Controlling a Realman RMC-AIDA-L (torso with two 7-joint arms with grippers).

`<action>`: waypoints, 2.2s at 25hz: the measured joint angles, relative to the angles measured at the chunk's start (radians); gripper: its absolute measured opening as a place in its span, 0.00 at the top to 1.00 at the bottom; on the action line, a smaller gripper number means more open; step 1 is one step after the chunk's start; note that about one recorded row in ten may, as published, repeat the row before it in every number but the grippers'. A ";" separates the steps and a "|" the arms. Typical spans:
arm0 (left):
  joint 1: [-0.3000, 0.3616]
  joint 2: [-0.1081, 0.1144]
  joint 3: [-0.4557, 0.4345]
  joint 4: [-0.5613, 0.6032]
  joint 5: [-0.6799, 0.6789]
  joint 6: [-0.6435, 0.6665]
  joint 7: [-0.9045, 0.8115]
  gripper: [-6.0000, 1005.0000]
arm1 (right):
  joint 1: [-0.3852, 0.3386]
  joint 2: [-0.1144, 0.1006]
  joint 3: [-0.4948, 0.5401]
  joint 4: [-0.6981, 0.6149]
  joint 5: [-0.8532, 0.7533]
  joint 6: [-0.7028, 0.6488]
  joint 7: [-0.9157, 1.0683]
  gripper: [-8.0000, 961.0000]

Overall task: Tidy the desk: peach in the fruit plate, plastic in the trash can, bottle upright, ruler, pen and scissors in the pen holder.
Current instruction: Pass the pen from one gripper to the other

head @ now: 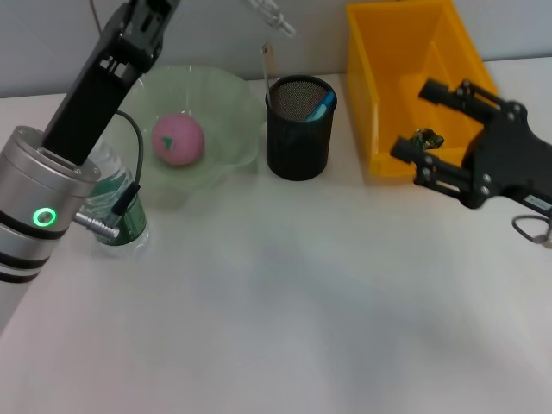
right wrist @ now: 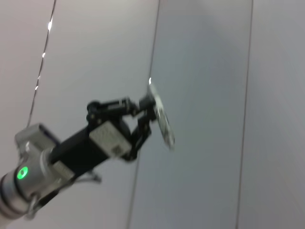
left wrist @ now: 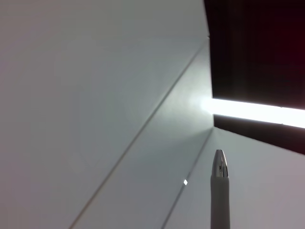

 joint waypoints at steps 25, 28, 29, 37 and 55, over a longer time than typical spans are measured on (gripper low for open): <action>-0.015 0.000 0.171 0.009 -0.217 -0.080 -0.082 0.86 | 0.195 0.033 -0.027 0.253 0.123 0.044 -0.236 0.23; -0.021 0.000 0.179 0.010 -0.217 -0.087 -0.082 0.86 | 0.209 0.033 -0.027 0.255 0.124 0.053 -0.236 0.23; -0.021 0.000 0.179 0.010 -0.217 -0.087 -0.082 0.86 | 0.209 0.033 -0.027 0.255 0.124 0.053 -0.236 0.23; -0.020 0.000 0.219 0.015 -0.275 -0.107 -0.076 0.86 | 0.239 0.033 -0.027 0.249 0.128 0.064 -0.243 0.23; -0.018 0.000 0.244 0.027 -0.288 -0.122 -0.079 0.86 | 0.279 0.034 -0.027 0.257 0.138 0.077 -0.290 0.23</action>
